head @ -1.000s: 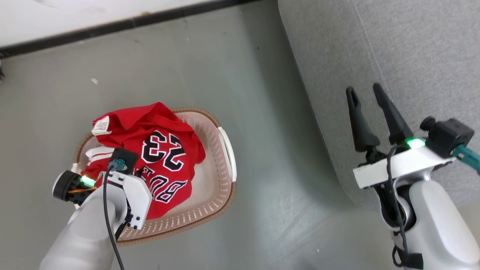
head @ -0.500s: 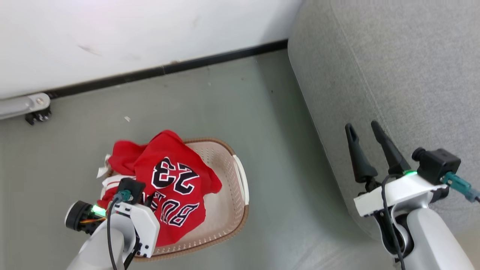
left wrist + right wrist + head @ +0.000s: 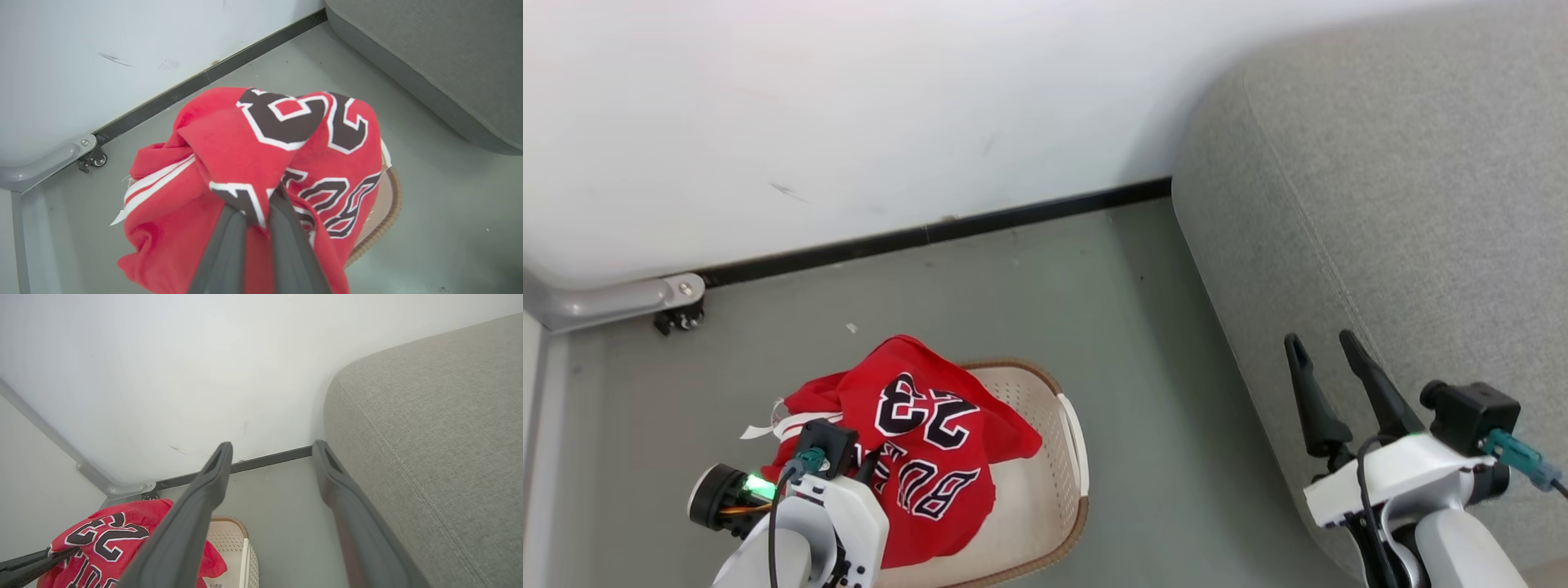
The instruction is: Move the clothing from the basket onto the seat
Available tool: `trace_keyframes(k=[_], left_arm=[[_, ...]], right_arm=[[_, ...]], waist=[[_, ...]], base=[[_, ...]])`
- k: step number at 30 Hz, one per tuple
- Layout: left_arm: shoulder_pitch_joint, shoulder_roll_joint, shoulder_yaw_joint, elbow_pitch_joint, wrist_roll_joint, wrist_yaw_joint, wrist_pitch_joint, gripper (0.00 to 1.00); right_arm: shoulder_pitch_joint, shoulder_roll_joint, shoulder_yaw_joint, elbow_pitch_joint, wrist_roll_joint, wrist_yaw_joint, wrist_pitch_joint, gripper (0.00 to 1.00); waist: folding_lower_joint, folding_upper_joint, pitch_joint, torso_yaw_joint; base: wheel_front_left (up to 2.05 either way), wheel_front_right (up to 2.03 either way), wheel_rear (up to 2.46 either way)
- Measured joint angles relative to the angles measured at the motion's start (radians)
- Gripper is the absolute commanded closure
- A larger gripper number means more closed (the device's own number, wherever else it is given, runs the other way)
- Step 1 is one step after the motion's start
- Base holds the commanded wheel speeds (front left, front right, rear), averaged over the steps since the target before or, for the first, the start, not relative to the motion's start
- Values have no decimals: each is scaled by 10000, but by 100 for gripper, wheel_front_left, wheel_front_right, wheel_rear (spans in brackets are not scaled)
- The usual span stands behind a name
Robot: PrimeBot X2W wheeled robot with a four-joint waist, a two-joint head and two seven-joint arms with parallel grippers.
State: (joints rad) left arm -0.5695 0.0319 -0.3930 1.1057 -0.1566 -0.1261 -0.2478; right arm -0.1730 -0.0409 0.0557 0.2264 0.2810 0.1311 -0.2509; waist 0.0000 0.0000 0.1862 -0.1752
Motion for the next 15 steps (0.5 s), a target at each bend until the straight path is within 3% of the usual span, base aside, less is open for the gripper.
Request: trace_keyframes(k=[15], left_arm=[[906,-2,-2,-2529,-251,0,0,100]], right_arm=[[753,4,-234,42,-109,0,0,0]], waist=[[0,0,-1103,382]], base=[[0,0,0]])
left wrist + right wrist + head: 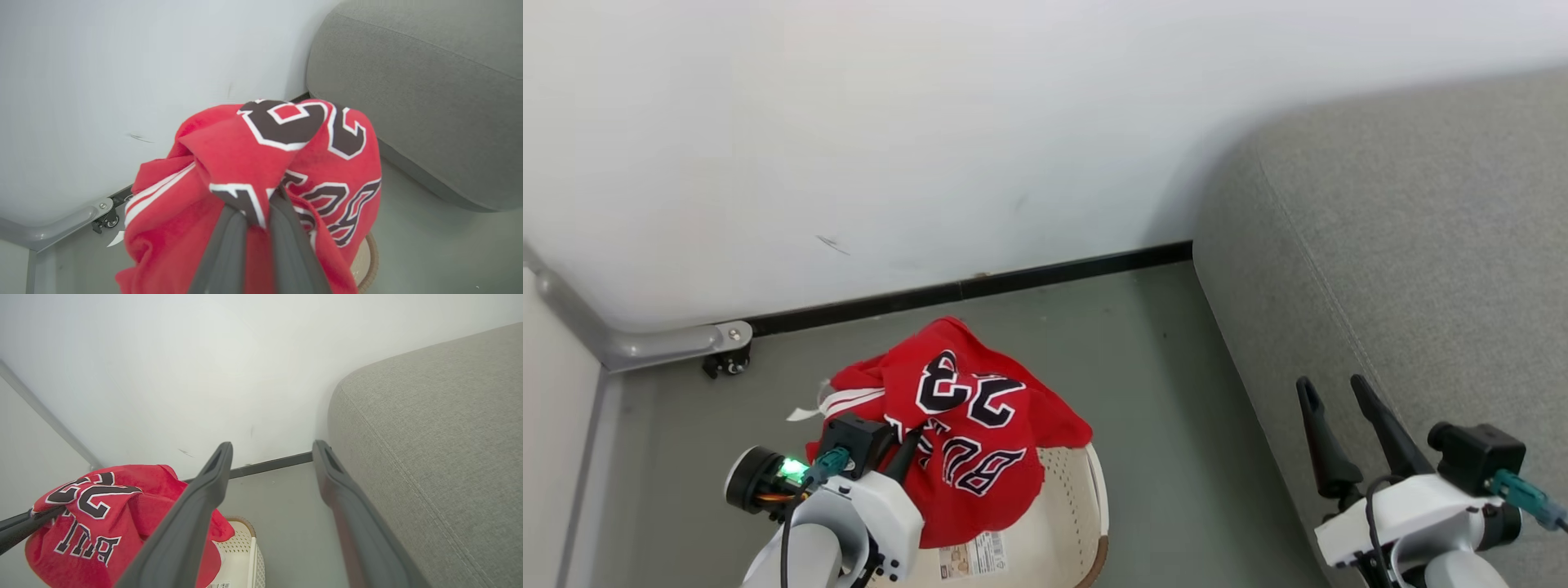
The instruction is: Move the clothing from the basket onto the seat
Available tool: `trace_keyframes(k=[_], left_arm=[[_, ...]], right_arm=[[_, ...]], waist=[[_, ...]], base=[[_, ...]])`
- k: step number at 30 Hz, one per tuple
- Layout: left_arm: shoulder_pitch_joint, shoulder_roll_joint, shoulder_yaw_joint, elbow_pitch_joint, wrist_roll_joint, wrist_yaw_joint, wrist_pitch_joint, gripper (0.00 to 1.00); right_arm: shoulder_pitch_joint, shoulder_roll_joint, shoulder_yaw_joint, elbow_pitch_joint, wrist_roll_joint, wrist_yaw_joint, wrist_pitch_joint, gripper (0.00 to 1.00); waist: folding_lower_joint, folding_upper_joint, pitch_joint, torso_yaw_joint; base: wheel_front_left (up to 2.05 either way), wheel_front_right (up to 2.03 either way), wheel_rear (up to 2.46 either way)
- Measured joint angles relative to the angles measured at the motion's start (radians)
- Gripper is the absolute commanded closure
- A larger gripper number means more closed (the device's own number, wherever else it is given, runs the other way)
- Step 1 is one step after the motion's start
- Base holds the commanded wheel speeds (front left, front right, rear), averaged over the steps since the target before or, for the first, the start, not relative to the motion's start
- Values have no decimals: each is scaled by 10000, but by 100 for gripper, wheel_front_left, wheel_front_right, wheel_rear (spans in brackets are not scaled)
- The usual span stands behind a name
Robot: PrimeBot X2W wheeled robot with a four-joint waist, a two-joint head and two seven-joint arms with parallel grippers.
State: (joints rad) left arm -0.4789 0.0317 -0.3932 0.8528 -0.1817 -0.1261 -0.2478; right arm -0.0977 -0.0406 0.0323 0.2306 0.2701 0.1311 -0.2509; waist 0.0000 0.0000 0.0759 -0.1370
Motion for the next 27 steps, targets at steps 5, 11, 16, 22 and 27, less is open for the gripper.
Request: trace_keyframes(k=[5,11,16,22,27], left_arm=[[273,0,12,-917,-29,-2,0,100],[676,6,132,-1992,-117,-2,0,100],[1031,13,301,-2815,-180,0,0,100],[1430,19,407,-3954,-186,0,0,100],[1600,25,520,-4788,-184,0,0,100]], right_arm=[[177,0,-104,0,-4,0,0,0],[360,4,-96,-38,-4,0,0,0],[549,4,-92,-63,-4,0,0,0],[589,6,-90,-232,-23,0,0,0],[767,6,-36,-318,-38,0,0,0]], waist=[[0,0,-298,131],[0,0,-592,308],[0,0,-787,454],[0,0,-981,608],[0,0,-1067,667]], base=[[0,0,0],[0,0,0],[0,0,0],[0,0,0],[0,0,0]])
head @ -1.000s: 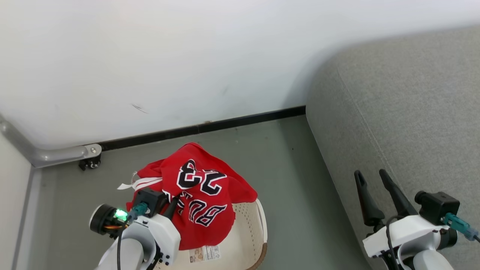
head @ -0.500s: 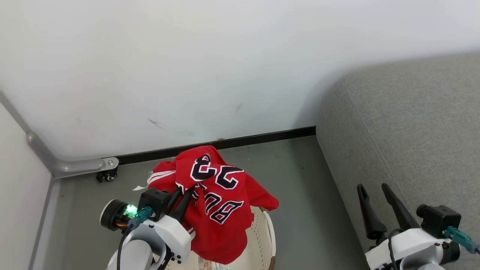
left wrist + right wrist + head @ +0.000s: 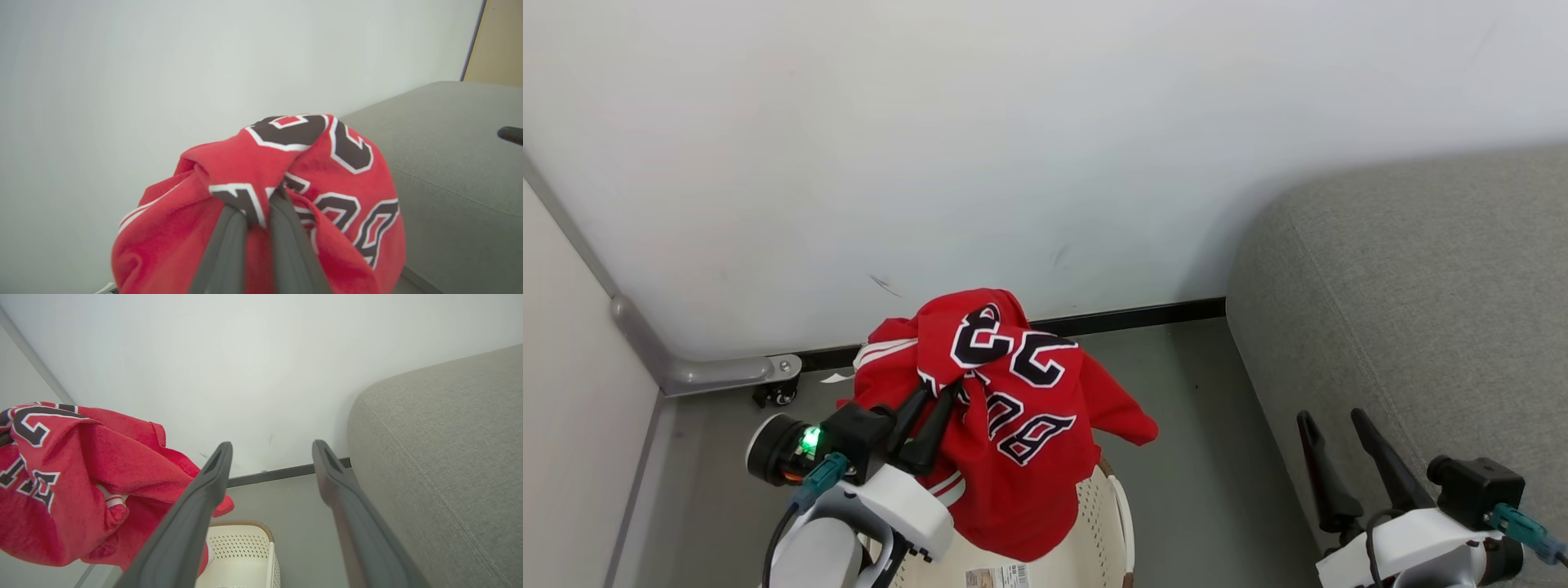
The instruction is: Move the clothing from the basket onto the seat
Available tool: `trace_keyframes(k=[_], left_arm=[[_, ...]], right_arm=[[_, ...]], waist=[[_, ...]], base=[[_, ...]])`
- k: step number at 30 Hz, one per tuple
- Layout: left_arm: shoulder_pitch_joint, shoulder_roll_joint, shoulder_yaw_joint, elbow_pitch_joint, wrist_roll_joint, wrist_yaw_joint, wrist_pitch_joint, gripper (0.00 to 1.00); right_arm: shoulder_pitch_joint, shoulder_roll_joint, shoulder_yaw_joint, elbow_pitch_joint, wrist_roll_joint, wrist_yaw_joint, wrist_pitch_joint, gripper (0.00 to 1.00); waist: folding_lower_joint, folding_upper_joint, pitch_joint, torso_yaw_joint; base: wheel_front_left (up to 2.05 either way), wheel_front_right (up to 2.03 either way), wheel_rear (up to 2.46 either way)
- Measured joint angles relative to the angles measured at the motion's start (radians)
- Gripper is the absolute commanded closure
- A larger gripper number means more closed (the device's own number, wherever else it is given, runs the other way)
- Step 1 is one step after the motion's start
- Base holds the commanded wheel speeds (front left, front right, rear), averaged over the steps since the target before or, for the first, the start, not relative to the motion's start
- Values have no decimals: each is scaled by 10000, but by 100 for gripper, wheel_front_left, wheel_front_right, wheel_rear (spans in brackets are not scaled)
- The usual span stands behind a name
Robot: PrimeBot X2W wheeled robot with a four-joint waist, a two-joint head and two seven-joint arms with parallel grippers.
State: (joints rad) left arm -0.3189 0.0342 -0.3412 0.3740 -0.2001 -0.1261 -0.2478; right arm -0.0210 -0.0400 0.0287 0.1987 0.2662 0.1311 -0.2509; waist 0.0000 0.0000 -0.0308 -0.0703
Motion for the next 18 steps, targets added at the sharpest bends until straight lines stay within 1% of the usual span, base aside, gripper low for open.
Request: trace_keyframes(k=[18], left_arm=[[684,19,403,-2059,-38,31,-2,100]], right_arm=[[23,0,199,-337,-36,0,0,0]], waist=[[0,0,-143,114]], base=[[0,0,0]])
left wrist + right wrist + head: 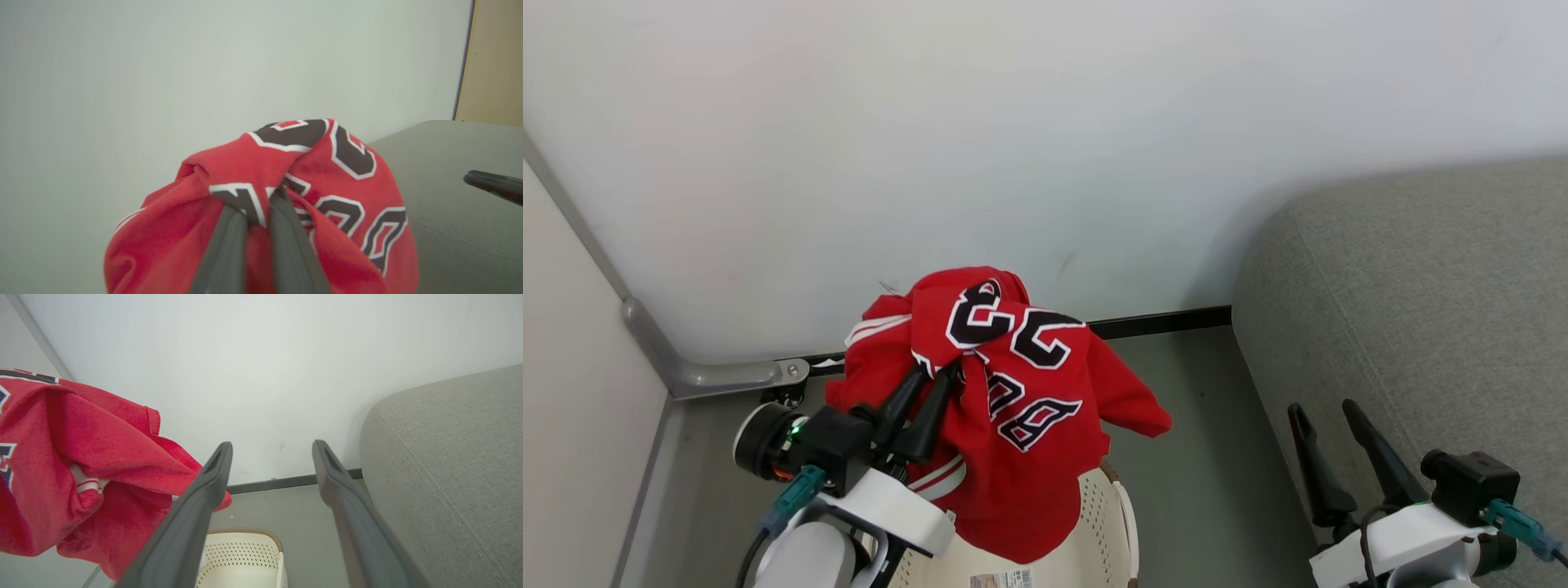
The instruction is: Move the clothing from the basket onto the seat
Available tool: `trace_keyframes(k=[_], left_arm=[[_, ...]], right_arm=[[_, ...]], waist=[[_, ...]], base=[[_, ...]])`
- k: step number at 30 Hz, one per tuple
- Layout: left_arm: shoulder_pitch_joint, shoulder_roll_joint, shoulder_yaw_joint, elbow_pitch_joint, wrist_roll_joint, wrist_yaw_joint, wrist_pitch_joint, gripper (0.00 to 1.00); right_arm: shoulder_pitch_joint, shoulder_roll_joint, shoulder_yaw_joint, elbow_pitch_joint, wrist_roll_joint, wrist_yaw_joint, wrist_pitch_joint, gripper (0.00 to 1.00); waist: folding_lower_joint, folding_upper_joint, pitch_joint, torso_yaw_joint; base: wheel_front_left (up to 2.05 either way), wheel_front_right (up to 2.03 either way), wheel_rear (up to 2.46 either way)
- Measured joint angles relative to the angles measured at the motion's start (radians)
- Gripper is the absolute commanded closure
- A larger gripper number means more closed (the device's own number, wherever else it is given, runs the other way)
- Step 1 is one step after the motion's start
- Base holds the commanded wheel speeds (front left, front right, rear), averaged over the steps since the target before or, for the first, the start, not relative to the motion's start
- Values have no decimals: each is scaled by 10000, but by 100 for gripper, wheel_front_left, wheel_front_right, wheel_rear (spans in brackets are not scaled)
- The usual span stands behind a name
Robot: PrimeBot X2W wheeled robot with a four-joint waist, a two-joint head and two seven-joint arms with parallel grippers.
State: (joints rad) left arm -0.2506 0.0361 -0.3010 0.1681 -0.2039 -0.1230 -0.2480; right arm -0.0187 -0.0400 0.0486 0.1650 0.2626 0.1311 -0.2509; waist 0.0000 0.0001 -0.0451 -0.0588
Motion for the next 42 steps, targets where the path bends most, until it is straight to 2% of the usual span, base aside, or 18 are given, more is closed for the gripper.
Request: trace_keyframes(k=[7,24,33,38,42], left_arm=[[80,2,151,-913,-159,63,-2,100],[640,10,182,-1795,-138,105,-2,100],[786,19,205,-1822,-61,105,-2,100],[852,17,221,-1845,-61,105,-2,100],[942,17,265,-1877,-61,107,-2,100]], right_arm=[[48,0,-4,-58,-15,0,0,0],[187,-2,372,-267,198,0,0,0],[132,-100,1569,-725,148,2,0,0],[85,-548,1862,-1237,211,0,0,0],[-131,-965,2734,-1622,280,0,0,0]], waist=[[0,0,-24,17],[0,0,-31,-43],[1,-1,-60,-146],[0,0,-77,-218],[0,0,-68,-257]], base=[[0,0,0],[0,0,0],[0,0,0],[0,0,0],[0,0,0]])
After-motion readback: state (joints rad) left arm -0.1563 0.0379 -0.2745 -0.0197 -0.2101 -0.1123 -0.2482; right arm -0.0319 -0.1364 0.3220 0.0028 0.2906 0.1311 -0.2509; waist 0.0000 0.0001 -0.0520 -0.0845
